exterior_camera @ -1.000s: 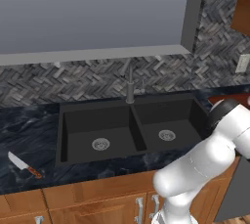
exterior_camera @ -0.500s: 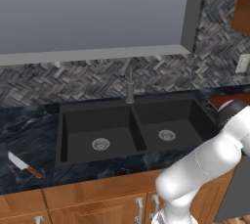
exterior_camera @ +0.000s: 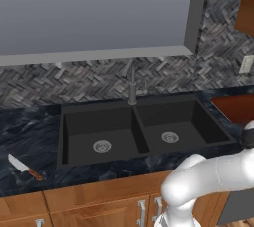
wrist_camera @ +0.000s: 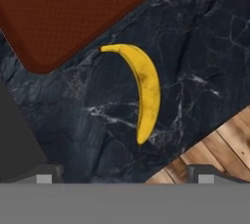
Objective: Pick up all produce items and place them in the sink. Turn on the sink faucet to wash them. Then turn the sink off and put them in the tray.
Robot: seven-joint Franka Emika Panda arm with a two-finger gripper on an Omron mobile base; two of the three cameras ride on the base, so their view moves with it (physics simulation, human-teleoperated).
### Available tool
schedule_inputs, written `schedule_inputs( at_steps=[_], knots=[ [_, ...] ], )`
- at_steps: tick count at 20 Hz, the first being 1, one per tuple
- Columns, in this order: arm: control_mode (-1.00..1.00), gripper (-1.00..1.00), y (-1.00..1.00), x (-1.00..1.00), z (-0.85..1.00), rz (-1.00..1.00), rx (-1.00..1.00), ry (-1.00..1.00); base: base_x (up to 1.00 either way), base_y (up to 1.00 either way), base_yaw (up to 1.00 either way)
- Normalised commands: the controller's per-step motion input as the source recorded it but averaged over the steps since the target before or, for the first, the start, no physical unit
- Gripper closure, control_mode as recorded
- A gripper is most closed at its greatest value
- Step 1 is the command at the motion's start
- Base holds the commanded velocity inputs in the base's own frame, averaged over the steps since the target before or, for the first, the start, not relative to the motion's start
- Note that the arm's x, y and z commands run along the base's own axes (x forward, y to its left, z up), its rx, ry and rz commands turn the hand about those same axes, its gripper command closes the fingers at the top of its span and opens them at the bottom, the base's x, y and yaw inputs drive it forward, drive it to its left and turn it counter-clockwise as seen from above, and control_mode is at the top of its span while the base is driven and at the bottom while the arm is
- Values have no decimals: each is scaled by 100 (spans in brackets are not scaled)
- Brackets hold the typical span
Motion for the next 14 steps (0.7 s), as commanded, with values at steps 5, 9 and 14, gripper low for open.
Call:
schedule_inputs(
  at_steps=[5,9,14],
  knots=[
    [-100,-100,-3,0,-31,0,-4,2,0,0,0],
    [-100,-100,0,0,-36,0,-4,3,0,0,0],
    [-100,-100,-3,0,-32,0,-1,1,0,0,0]
  ],
)
